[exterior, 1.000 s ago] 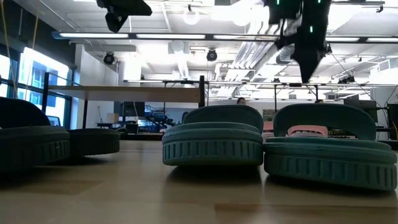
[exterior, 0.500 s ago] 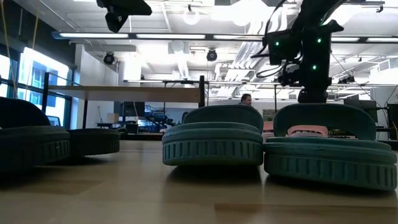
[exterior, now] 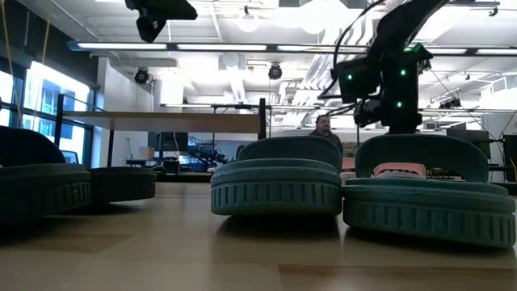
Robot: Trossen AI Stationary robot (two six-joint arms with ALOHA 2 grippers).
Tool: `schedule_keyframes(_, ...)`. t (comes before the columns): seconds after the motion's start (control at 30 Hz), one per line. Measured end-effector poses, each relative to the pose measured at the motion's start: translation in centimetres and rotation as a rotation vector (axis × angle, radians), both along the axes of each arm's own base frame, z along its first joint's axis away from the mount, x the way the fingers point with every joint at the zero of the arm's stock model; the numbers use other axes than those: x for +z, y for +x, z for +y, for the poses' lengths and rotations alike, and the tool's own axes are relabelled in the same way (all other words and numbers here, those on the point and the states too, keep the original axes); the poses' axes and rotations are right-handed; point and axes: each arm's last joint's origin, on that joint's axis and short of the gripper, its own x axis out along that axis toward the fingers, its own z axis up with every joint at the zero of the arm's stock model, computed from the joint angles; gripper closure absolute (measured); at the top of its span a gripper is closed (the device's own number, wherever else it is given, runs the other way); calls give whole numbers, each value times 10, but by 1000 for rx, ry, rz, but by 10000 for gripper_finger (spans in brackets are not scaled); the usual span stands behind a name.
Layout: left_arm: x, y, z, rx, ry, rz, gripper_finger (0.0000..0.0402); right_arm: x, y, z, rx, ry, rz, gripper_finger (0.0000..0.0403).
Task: Pick and place slides into the shelf
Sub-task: Put the pink left slide on the shelf
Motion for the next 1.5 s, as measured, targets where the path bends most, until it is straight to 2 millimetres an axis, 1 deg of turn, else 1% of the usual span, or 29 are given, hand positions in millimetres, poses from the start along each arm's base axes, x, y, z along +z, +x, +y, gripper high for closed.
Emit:
schedule_keyframes(0.17, 0, 0, 0, 0, 0, 0, 396, -10, 1, -7, -22, -16, 49, 278)
schedule_keyframes(0.37, 0, 0, 0, 0, 0, 0, 396, -21, 3, -14, -40, -30, 73, 262)
schedule_keyframes(0.57, 0, 0, 0, 0, -1, 0, 396, -26, 5, -21, -58, -51, 61, 251)
schedule_keyframes(0.7, 0, 0, 0, 0, -1, 0, 396, -27, 3, -23, -68, -51, 66, 255)
schedule_keyframes(0.8, 0, 0, 0, 0, -1, 0, 396, -26, 2, -26, -71, -47, 74, 269)
schedule_keyframes(0.9, 0, 0, 0, 1, 0, 0, 396, -26, 0, -29, -84, -45, 77, 295)
schedule_keyframes(1.13, 0, 0, 0, 4, 1, 1, 396, -27, -5, -34, -108, -23, 87, 391)
schedule_keyframes(1.17, 0, 0, 0, 4, 1, 0, 396, -27, -5, -34, -108, -14, 90, 396)
schedule_keyframes(1.23, 0, 0, 0, 4, 1, 1, 396, -26, -6, -31, -103, 6, 110, 393)
schedule_keyframes(1.33, 0, 0, 0, 4, 1, 1, 396, -19, -10, -21, -93, 25, 137, 399)
schedule_keyframes(1.4, 0, 0, 0, 4, 1, 0, 396, -10, -13, -11, -77, 27, 152, 399)
schedule_keyframes(1.5, 0, 0, 0, 4, 1, 1, 396, 10, -20, 5, -61, 22, 147, 401)
